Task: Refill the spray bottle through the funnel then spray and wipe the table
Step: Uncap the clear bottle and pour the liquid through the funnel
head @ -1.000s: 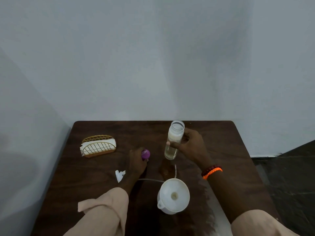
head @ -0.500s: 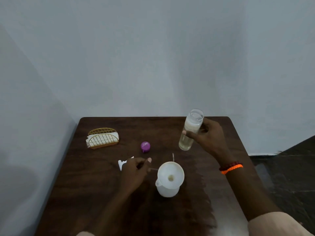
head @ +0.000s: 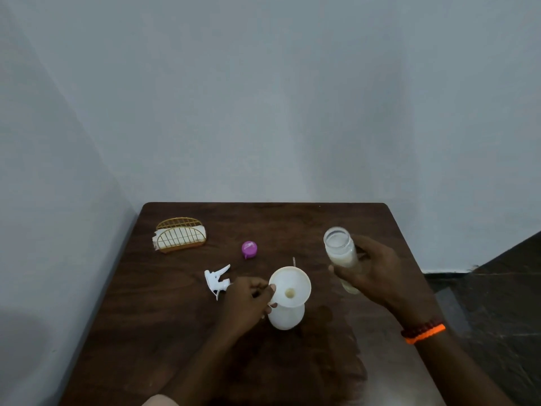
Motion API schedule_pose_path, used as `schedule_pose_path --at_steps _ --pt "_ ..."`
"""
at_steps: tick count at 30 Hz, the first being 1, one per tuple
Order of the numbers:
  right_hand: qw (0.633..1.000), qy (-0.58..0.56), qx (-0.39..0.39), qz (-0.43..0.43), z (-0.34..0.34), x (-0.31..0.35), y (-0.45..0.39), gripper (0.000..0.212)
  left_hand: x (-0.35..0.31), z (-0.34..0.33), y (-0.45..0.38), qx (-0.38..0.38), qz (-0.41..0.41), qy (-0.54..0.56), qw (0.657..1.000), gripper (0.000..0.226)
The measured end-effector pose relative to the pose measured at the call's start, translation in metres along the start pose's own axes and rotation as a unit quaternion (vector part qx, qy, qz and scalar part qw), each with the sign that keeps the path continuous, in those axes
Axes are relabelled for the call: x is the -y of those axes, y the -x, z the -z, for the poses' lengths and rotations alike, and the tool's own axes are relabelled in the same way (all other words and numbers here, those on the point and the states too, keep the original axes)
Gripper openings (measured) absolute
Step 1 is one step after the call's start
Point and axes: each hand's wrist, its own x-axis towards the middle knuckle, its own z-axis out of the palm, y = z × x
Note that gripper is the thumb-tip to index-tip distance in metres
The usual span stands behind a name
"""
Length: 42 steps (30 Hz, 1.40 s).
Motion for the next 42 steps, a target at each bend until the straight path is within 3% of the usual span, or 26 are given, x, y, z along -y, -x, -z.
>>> schedule_pose_path --at_steps 6,17,42 --pt "0.998 0.041 0.024 0.041 -0.005 -0.007 0.006 0.072 0.001 0.0 -0.004 -0.01 -0.014 -0.007 1.0 0.012" --pt "0.979 0.183 0.048 0.075 -0.02 -0.009 0.004 0.072 0.001 0.001 -0.003 -0.014 -0.024 -0.009 1.0 0.012" --pt "0.957 0.261 0.05 0.117 -0.016 -0.005 -0.005 0.079 0.001 0.0 -0.004 -0.008 -0.042 -0.004 0.999 0.014"
